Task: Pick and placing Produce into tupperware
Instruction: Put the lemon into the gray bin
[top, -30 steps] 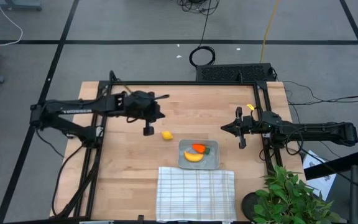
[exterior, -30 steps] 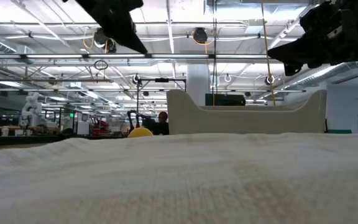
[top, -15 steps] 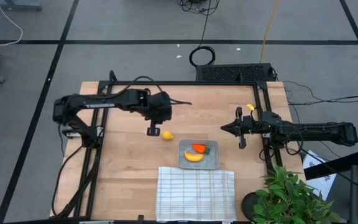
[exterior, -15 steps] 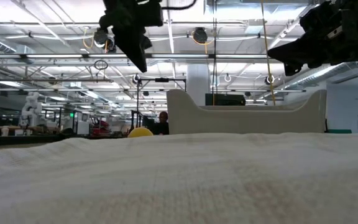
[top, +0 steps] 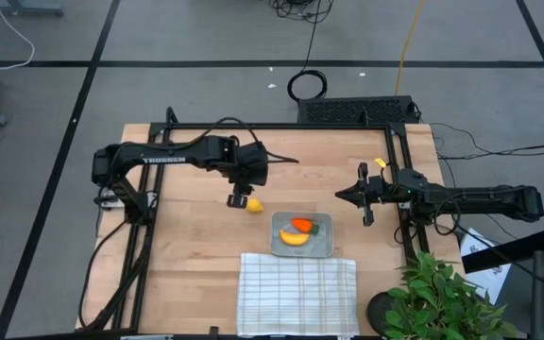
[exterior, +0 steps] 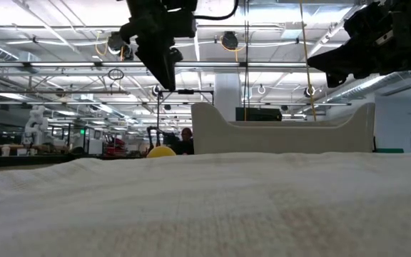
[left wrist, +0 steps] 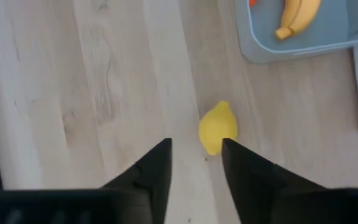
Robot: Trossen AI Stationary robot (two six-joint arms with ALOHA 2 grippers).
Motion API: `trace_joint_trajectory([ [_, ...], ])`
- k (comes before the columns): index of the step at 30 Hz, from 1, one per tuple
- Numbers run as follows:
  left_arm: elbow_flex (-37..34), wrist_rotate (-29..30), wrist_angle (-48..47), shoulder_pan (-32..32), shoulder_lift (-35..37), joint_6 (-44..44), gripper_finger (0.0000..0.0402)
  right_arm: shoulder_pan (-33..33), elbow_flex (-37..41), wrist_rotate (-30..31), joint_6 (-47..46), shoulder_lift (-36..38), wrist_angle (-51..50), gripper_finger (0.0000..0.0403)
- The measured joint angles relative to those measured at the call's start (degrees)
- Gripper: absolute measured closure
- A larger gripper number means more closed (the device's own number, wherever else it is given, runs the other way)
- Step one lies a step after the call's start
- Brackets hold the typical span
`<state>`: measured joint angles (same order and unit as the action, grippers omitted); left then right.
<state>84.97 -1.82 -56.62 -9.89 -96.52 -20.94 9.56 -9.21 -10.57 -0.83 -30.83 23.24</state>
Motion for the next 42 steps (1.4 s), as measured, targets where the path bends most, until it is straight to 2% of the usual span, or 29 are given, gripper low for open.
trace_joint_trajectory([
  [9, 0.0, -0.2, -0.3, 0.0, 0.2, 5.3, 0.0155, 0.0, 0.0, 0.0, 0.0, 0.0, 0.0, 0.0403],
  [15, 0.0, -2.9, -0.3, 0.1, 0.1, 5.7, 0.0116, 0.0, 0.0, 0.0, -0.1, 0.0, 0.0, 0.0403],
  [23, 0.1, -10.2, -0.4, 0.8, -2.8, 5.8, 0.0109, 0.0, 0.0, 0.0, -0.2, 0.0, -0.9, 0.0403],
  [34, 0.0, -8.6, 0.2, 1.6, -10.8, 2.7, 0.0109, 0.0, -0.1, 0.0, -0.2, -0.3, -2.5, 0.0403],
  [42, 0.0, -5.3, -0.3, 2.2, -12.7, -0.4, 0.0110, 0.0, -0.1, 0.0, -0.4, -0.4, -2.7, 0.0403],
])
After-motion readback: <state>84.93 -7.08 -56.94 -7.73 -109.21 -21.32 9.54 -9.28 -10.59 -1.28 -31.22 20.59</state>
